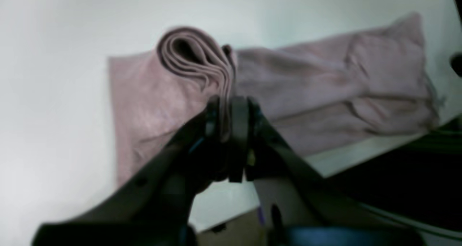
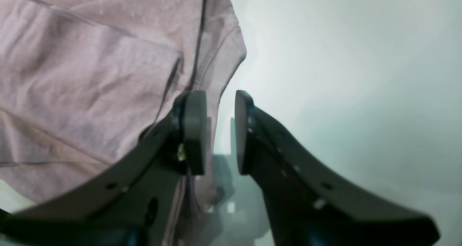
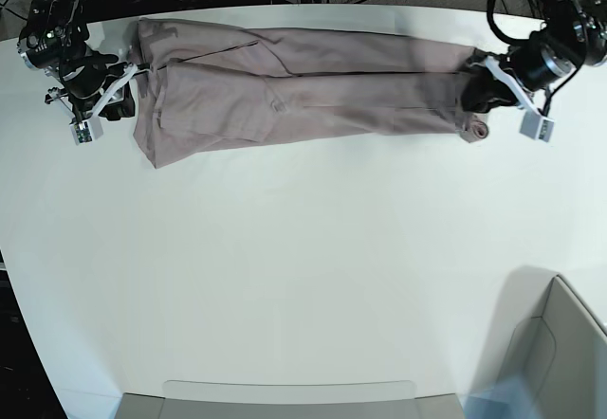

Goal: Fold the T-shirt properly
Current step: 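Fold the strip end held by the left gripper inward toward the middle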

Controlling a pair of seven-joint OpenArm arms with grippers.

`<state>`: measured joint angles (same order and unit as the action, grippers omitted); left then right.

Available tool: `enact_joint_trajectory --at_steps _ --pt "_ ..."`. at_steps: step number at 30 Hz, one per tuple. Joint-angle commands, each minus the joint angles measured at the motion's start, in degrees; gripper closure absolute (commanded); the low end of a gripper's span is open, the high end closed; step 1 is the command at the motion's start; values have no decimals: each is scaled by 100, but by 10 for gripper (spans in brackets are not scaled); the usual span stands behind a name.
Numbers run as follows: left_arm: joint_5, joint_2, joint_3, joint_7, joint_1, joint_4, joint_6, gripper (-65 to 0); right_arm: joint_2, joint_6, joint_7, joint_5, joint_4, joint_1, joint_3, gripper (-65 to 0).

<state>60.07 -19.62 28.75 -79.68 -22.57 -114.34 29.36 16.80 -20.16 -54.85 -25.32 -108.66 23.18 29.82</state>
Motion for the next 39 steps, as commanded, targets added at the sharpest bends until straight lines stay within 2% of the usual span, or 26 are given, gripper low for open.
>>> enact_joint_trajectory --at_steps 1,5,10,11,15,18,22,28,29,31,33,36,39 --pt "98 6 -93 51 28 -104 -13 0 83 8 109 -48 -74 -10 29 -143" --pt "89 278 -761 87 19 -104 -22 0 83 8 109 -48 -74 -10 20 -143" --pt "81 753 -1042 113 46 -95 -40 0 83 8 109 -48 -74 -1 20 -143" --pt "81 850 -1121 122 55 -95 -101 0 83 8 109 -48 -74 -1 20 -143" --pt "37 1078 -1570 254 204 -51 -743 0 57 8 109 -48 -74 -1 20 -143" --pt "-315 1210 -1948 482 248 -25 -945 0 -14 8 109 -39 -83 -10 37 -143" --pt "-781 1439 -2238 684 257 -16 -963 0 -23 8 109 -39 -92 -1 20 -143" --pt "-1467 1483 -2466 772 257 -16 -972 0 -23 8 109 -39 -83 16 37 -144" --pt "-1493 1483 -2458 781 257 -25 -972 -45 -23 8 109 -39 -83 16 46 -144" --pt "-1493 1483 -2405 851 248 -51 -972 -155 -23 8 109 -39 -74 16 55 -144" --pt "-1484 1483 -2423 1001 222 -60 -972 -194 -23 8 109 -39 -74 16 55 -144" --pt "-1317 1500 -2449 1054 257 -60 -936 -144 -23 8 109 -39 -74 -1 55 -144" --pt "-526 1500 -2396 1115 257 -60 -936 -93 -23 8 109 -39 -74 -10 55 -144"
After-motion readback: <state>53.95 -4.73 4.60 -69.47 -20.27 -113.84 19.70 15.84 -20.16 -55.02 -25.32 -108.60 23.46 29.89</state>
